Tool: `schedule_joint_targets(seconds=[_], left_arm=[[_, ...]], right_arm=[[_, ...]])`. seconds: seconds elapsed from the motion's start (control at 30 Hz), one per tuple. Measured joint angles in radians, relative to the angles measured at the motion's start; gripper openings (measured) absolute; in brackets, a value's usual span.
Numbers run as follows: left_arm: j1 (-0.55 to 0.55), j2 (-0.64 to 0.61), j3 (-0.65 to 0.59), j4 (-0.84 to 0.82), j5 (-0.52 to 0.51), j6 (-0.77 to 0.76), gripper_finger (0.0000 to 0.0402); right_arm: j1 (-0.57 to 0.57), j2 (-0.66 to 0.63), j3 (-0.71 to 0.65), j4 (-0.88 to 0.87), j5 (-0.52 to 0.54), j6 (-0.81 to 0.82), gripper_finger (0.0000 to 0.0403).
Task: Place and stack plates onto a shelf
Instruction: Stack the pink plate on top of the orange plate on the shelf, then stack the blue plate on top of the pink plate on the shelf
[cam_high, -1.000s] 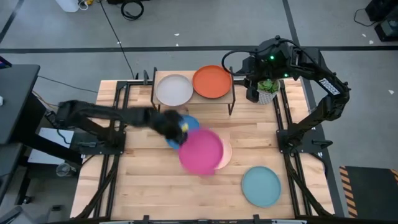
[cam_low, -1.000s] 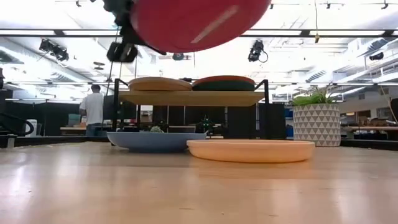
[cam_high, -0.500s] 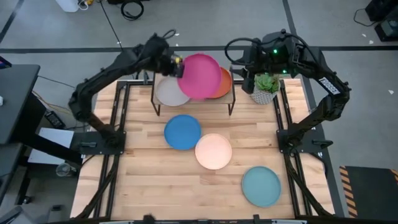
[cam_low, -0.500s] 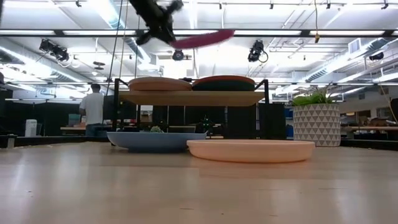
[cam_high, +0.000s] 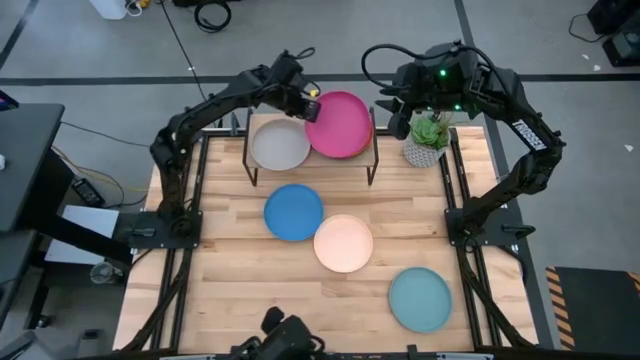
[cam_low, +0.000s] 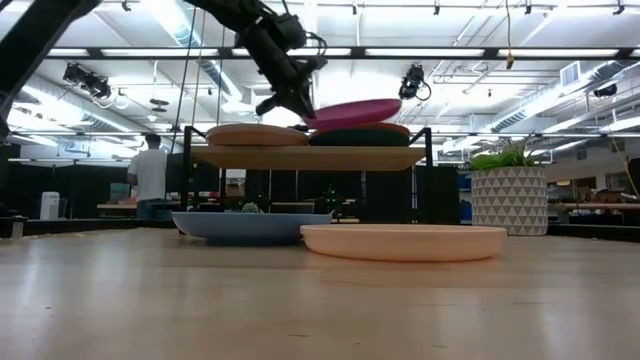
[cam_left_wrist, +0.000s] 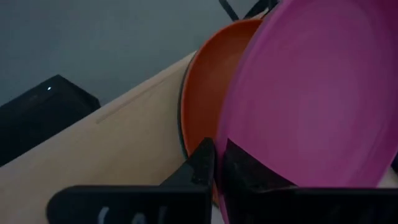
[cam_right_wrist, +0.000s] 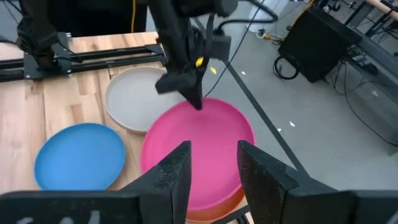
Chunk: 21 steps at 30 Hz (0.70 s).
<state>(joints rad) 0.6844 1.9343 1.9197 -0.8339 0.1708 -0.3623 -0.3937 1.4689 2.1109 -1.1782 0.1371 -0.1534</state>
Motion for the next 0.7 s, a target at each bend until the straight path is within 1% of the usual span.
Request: schedule_joint_targets(seconds=[0.1, 0.2, 0.3, 0.5, 0.6, 0.7], left_arm=[[-0.003, 0.020, 0.000, 0.030, 0.004, 0.012, 0.0020], [-0.003, 0.024, 0.000, 0.064, 0.043, 0.031, 0.0032], [-0.004, 0.024, 0.000, 0.081, 0.045, 0.030, 0.0065], [0.015, 0.023, 0.000, 0.098, 0.073, 0.019, 0.0152], [0.013, 0.002, -0.001, 0.153, 0.166, 0.099, 0.0176], [-0.040, -0.052, 0.001, 0.143, 0.208, 0.292, 0.0177]], right_arm=[[-0.010, 0.000, 0.000, 0.000, 0.000, 0.004, 0.0135], [-0.020, 0.000, 0.000, 0.001, 0.000, 0.005, 0.0135], [-0.033, 0.000, 0.000, 0.001, 0.000, 0.005, 0.0135], [-0.058, 0.000, 0.000, 0.001, 0.000, 0.004, 0.0135], [-0.073, 0.000, 0.000, 0.001, 0.000, 0.003, 0.0135], [-0.090, 0.000, 0.000, -0.001, 0.000, -0.001, 0.0135]])
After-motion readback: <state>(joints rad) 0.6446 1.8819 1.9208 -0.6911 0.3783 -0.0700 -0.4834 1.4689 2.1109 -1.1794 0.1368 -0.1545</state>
